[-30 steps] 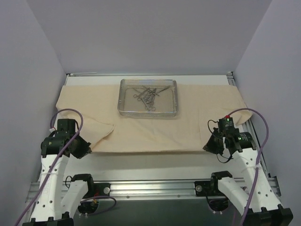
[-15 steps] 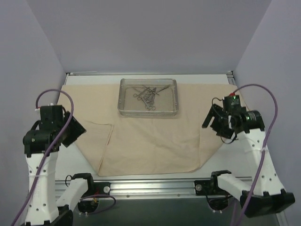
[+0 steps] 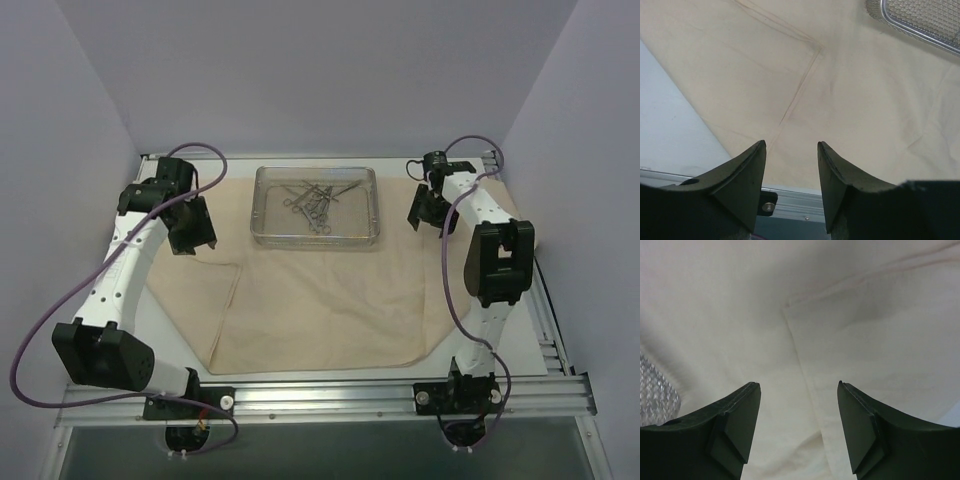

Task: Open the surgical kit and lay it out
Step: Open the surgical kit at the center of the board.

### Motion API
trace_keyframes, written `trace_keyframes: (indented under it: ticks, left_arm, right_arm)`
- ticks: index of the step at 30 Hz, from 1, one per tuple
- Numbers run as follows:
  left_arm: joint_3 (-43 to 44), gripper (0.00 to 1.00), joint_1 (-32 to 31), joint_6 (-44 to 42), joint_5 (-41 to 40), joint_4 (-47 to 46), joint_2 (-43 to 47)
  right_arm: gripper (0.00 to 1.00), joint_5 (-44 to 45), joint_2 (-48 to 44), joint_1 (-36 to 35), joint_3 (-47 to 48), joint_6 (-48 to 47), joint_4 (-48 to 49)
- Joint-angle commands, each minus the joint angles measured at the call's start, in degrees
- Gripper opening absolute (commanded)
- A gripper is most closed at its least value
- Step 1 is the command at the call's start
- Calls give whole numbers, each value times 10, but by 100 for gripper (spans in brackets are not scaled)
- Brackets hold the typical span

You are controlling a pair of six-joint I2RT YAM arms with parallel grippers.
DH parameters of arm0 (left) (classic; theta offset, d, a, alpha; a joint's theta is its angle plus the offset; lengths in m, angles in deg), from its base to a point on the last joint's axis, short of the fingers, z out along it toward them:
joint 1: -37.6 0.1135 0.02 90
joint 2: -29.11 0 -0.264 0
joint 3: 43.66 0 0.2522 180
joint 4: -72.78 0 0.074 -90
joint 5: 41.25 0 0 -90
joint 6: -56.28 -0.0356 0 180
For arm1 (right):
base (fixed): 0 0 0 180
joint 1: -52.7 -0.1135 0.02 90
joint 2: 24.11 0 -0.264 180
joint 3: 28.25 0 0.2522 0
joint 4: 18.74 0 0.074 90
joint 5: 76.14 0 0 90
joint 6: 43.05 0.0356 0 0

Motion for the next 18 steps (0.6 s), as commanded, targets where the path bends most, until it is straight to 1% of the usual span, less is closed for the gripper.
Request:
trace_keyframes:
  ticks: [1,5,7,10,18]
  left_arm:
    - [38,54,-10,-47,-8,-37,-2]
    - [36,55,-10,-63,-9,-42,-21]
    - [38,55,-10,-67,-6,-45,-25]
    - [47,55,-10,-70,-1,-45,-35]
    - [62,55,-10,-70,4,-45,-57]
  right_arm:
    - [63,80,39,-2,79,-37,-7]
    - [58,92,81,-8,109,-39,0]
    - [52,101,107,-7,118,-41,-2]
    - [48,100,133,-6,131,-49,-4]
    - [49,95,146,3,112,-47,1]
